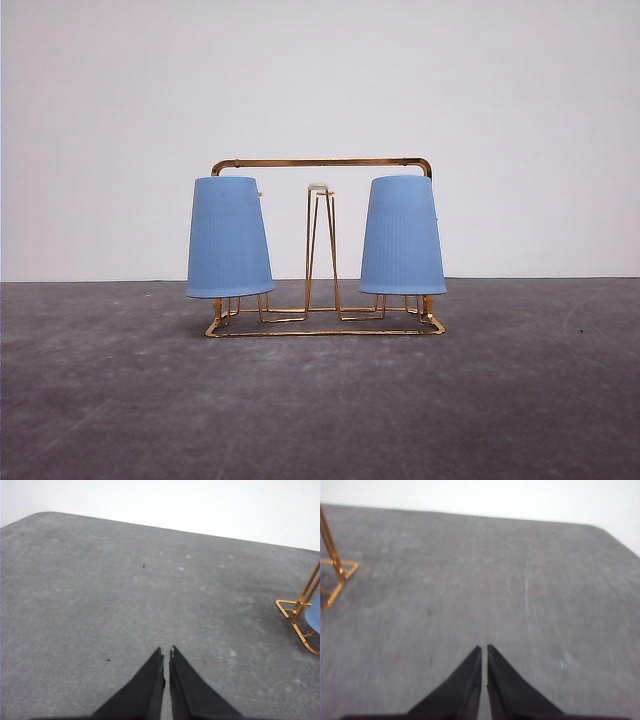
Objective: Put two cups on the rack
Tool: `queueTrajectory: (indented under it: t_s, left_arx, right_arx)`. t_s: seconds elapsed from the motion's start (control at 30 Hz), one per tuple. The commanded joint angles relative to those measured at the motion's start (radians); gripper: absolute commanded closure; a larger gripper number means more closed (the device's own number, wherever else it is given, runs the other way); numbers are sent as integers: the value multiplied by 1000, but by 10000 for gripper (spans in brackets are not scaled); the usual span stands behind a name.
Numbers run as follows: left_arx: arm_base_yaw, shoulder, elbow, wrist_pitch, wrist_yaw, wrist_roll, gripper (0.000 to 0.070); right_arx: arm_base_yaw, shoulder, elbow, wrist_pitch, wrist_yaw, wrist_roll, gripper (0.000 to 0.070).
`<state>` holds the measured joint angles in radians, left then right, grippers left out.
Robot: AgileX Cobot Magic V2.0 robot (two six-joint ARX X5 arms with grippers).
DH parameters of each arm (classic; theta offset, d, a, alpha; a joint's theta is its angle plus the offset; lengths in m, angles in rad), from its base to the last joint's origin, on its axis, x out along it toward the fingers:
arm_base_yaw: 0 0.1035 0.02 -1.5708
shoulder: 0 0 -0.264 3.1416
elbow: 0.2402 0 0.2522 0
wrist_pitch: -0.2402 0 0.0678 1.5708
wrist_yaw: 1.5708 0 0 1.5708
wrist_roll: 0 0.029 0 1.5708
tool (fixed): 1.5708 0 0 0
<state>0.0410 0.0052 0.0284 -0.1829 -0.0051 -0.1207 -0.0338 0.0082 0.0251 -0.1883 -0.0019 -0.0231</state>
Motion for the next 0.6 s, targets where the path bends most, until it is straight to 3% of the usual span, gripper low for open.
queueTrajectory:
  t_s: [0.0,0.57]
  left_arx:
    - [0,-2,-14,-4,-3,2,700]
    - [1,-1,-14,-4,-3,2,700]
  right_arx:
    - [2,-5,-14,26,1,0,683]
    - [18,-5,-13,32,2,5,683]
